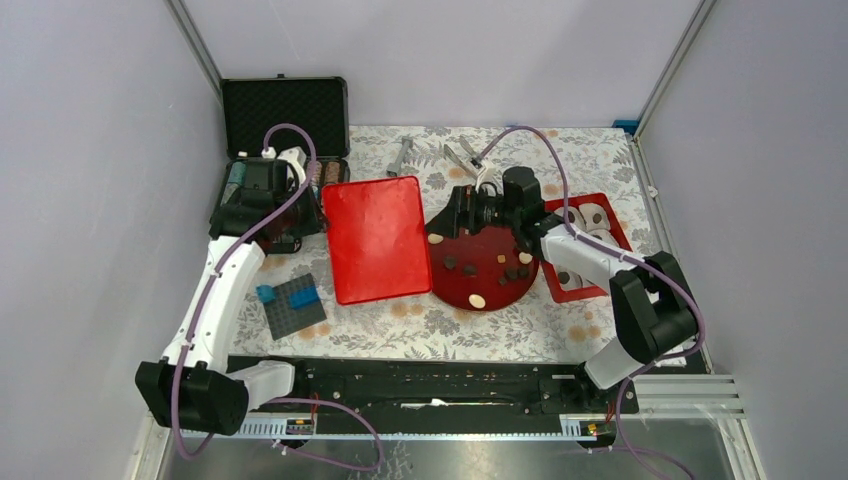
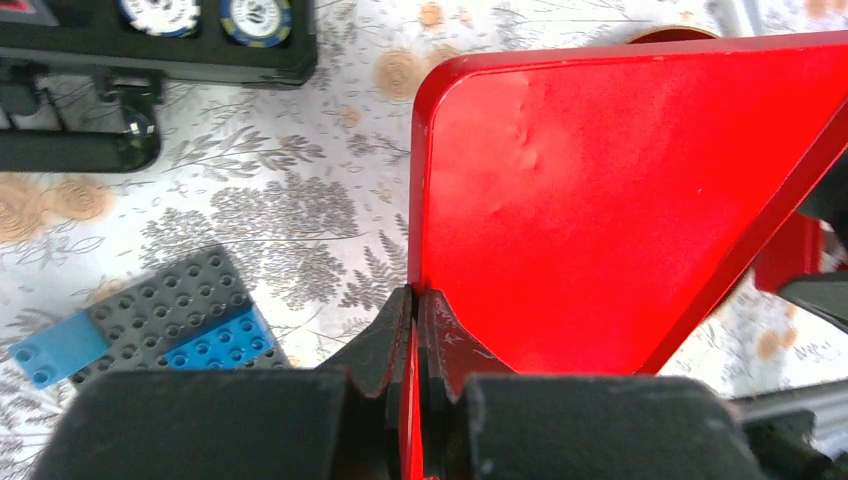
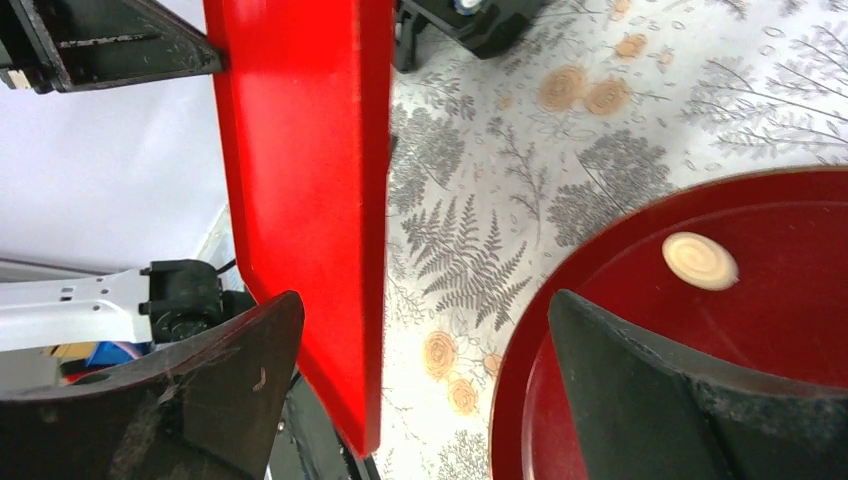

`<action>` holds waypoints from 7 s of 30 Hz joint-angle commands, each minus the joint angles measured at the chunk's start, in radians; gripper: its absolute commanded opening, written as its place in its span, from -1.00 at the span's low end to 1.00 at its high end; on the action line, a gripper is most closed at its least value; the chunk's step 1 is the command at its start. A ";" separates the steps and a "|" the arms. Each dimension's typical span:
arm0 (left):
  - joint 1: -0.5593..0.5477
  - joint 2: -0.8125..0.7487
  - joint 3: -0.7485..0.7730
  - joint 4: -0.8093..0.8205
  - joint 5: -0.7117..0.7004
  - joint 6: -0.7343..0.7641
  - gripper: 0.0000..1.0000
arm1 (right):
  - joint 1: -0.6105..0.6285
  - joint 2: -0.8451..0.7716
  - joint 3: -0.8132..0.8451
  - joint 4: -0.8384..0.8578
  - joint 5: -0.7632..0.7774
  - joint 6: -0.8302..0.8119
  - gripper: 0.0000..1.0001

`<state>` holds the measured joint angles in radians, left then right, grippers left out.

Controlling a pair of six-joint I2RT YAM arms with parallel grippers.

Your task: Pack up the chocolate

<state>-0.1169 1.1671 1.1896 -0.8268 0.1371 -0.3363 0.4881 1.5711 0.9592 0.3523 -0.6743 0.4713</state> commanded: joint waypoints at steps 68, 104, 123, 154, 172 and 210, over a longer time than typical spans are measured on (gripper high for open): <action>-0.452 0.080 0.165 0.317 0.003 -0.064 0.97 | 0.042 -0.182 0.419 -0.637 0.886 0.008 -1.00; -1.000 0.460 0.258 0.759 -0.867 0.365 -0.35 | 0.044 0.000 0.661 -0.858 0.910 0.292 -1.00; -0.998 0.311 0.118 0.587 -0.652 0.245 -1.00 | -0.053 -0.118 0.620 -0.786 0.863 0.244 0.99; -0.655 -0.006 0.385 0.354 -0.407 0.050 -1.00 | 0.044 -0.160 0.096 -0.725 0.568 -0.005 0.99; -0.647 -0.036 0.487 0.367 -0.372 0.019 -1.00 | 0.260 0.292 0.284 -0.450 0.312 0.098 0.99; -0.647 -0.131 0.530 0.377 -0.405 0.051 -1.00 | 0.383 0.515 0.960 -0.964 0.941 -0.178 0.99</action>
<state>-0.7681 1.0687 1.6573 -0.5426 -0.2184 -0.3321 0.9455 2.3253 2.0964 -0.5697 -0.0616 0.3573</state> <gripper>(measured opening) 0.114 0.993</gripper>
